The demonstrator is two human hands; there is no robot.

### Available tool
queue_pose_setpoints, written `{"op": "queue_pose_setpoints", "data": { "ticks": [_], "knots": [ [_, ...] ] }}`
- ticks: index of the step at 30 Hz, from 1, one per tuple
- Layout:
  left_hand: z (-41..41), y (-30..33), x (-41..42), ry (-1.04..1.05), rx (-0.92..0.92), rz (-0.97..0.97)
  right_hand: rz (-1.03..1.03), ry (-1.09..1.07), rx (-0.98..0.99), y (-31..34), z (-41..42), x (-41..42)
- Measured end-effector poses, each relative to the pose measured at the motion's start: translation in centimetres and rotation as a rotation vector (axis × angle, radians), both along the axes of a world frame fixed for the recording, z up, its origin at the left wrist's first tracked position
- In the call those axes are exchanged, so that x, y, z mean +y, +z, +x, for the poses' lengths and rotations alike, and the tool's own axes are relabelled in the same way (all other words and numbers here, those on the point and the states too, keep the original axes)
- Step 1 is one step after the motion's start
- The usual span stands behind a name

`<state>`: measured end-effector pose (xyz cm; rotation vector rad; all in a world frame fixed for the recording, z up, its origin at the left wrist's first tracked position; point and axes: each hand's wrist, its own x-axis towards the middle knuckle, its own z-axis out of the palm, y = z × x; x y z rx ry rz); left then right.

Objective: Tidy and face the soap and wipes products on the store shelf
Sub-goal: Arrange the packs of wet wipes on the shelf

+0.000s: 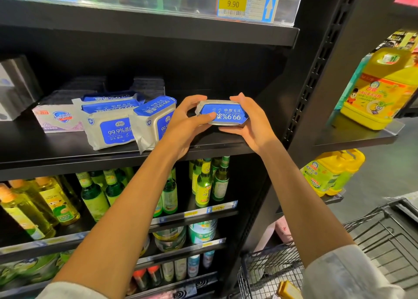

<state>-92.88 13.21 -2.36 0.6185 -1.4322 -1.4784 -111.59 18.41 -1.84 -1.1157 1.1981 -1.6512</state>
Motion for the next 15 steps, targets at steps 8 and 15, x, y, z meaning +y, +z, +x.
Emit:
{"op": "queue_pose_setpoints", "data": {
  "ticks": [8,15],
  "knots": [
    [0.21,-0.03,0.09,-0.034,-0.053,-0.018,-0.027,-0.023,0.051,-0.16,-0.72,0.03],
    [-0.06,0.58,0.45,-0.073,0.01,0.082,-0.077,0.004,0.015,-0.44,-0.97,0.19]
  ]
}}
